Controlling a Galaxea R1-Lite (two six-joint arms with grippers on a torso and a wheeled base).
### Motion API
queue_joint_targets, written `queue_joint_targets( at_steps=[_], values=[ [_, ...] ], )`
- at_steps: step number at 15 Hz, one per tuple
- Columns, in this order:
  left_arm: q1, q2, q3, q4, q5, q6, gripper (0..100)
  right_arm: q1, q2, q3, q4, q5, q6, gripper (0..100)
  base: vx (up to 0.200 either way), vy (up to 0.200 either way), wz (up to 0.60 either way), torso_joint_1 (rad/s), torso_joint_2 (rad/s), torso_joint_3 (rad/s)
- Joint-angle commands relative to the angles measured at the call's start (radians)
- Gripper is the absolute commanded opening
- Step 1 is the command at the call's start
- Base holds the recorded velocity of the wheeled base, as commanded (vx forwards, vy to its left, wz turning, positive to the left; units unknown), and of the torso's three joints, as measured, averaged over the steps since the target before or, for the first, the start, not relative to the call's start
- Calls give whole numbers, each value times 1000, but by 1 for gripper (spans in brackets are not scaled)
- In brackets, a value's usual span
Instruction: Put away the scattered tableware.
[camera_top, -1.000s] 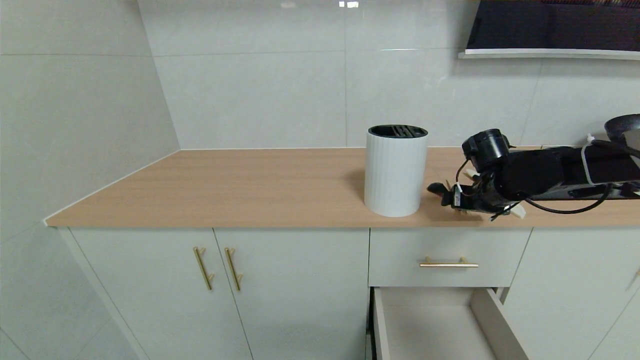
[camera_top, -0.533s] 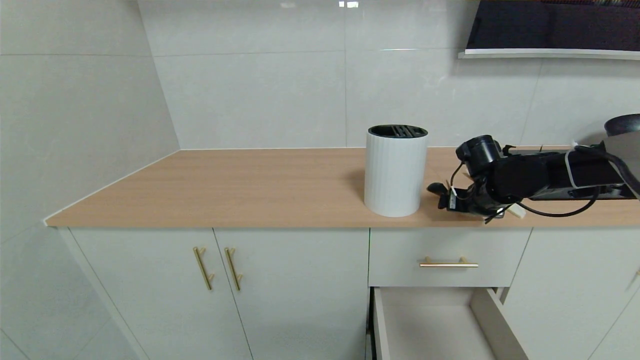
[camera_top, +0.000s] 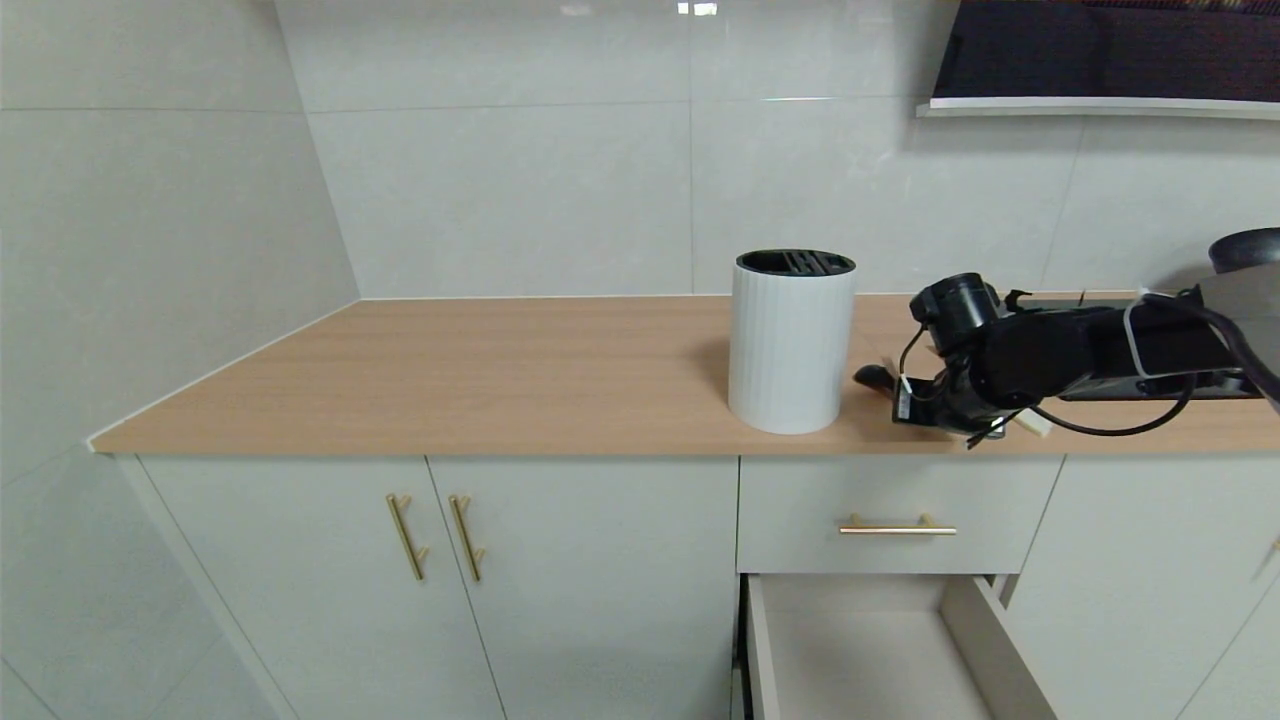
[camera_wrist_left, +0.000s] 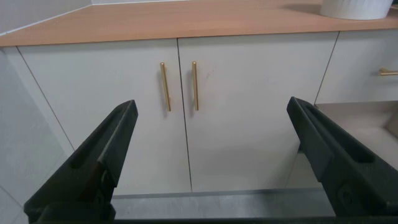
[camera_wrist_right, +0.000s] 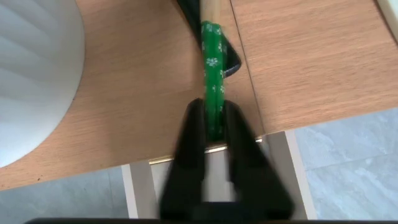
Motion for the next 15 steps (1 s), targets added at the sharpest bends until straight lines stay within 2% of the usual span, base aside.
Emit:
queue_joint_targets(
  at_steps=[1, 8, 11, 12, 14, 15],
  values=[
    [0, 0, 0, 1, 0, 0, 100, -1, -7, 1, 0, 0, -1, 0, 0, 0, 0, 0, 0, 0],
    [0, 0, 0, -1, 0, 0, 100, -15, -152, 54, 8, 2, 31, 0, 0, 0, 0, 0, 0, 0],
    [0, 0, 0, 1, 0, 0, 100, -15, -344, 193, 6, 12, 46, 0, 0, 0, 0, 0, 0, 0],
    [0, 0, 0, -1, 0, 0, 100, -15, -464, 292, 2, 61, 45, 0, 0, 0, 0, 0, 0, 0],
    [0, 0, 0, -1, 0, 0, 100, -15, -611, 377, 5, 189, 48, 0, 0, 0, 0, 0, 0, 0],
    [0, 0, 0, 1, 0, 0, 100, -15, -654, 416, 0, 215, 48, 0, 0, 0, 0, 0, 0, 0]
  ],
)
